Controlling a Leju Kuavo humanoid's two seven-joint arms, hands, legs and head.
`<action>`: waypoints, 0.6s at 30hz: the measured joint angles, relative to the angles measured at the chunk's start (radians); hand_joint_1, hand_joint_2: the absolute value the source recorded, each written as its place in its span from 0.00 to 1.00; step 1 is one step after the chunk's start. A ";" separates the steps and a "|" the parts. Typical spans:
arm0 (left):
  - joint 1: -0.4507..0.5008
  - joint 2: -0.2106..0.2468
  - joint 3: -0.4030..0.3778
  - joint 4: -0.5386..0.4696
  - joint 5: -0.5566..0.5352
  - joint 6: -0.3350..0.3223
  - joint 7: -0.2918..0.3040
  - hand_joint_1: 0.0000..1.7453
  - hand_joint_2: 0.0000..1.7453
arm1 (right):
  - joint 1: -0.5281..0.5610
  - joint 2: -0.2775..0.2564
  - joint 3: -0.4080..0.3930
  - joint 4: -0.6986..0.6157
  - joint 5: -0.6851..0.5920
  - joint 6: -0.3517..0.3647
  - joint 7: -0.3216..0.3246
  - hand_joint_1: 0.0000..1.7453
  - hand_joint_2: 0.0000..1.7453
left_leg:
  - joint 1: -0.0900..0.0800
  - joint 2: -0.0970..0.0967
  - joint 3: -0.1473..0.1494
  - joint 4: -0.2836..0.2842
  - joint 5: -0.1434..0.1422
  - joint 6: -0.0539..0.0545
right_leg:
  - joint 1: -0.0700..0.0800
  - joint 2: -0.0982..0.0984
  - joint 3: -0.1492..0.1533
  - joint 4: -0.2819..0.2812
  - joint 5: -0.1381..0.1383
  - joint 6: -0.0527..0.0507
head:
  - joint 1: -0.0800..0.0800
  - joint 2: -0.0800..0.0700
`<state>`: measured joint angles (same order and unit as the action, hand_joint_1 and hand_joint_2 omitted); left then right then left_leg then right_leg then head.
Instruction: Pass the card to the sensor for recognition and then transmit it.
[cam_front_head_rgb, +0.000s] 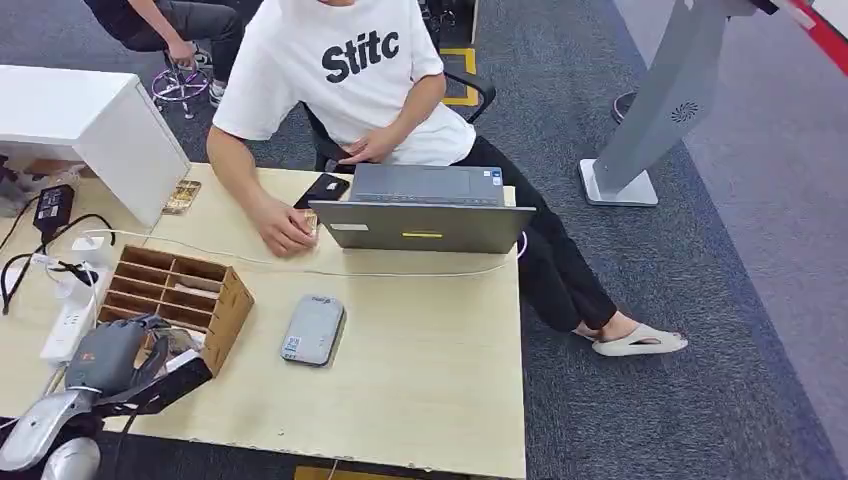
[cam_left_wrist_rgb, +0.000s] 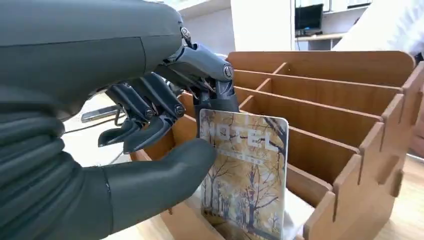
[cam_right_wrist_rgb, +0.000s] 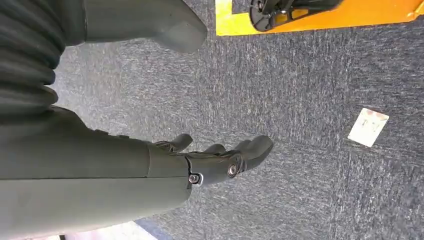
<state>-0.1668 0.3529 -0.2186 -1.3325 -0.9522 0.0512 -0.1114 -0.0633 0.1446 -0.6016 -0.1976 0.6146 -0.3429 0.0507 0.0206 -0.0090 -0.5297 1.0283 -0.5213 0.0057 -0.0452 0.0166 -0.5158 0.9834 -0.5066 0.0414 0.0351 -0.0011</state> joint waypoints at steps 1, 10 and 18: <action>-0.001 -0.003 0.001 0.002 -0.006 0.012 0.000 1.00 1.00 | 0.000 0.000 0.000 0.000 0.002 0.000 0.001 0.00 1.00 | 0.000 0.000 0.000 0.000 0.000 0.000 | 0.000 0.000 0.000 0.000 0.000 0.000 | 0.000 0.000; -0.019 -0.035 0.020 0.008 -0.038 0.084 0.006 1.00 1.00 | 0.000 0.000 0.000 0.000 0.007 -0.002 0.003 0.00 1.00 | 0.000 0.000 0.000 0.000 0.000 0.000 | 0.000 0.000 0.000 0.000 0.000 0.000 | 0.000 0.000; -0.137 -0.099 0.065 0.006 -0.045 0.135 0.021 1.00 1.00 | -0.001 0.000 0.000 0.000 0.027 -0.002 0.006 0.00 1.00 | 0.000 0.000 0.000 0.000 0.000 0.000 | 0.000 0.000 0.000 0.000 0.000 0.000 | 0.000 0.000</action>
<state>-0.3035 0.2537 -0.1537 -1.3268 -0.9972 0.1865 -0.0904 -0.0647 0.1446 -0.6016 -0.1976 0.6420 -0.3452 0.0568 0.0206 -0.0092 -0.5296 1.0287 -0.5209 0.0060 -0.0452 0.0165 -0.5156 0.9836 -0.5063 0.0413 0.0347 -0.0011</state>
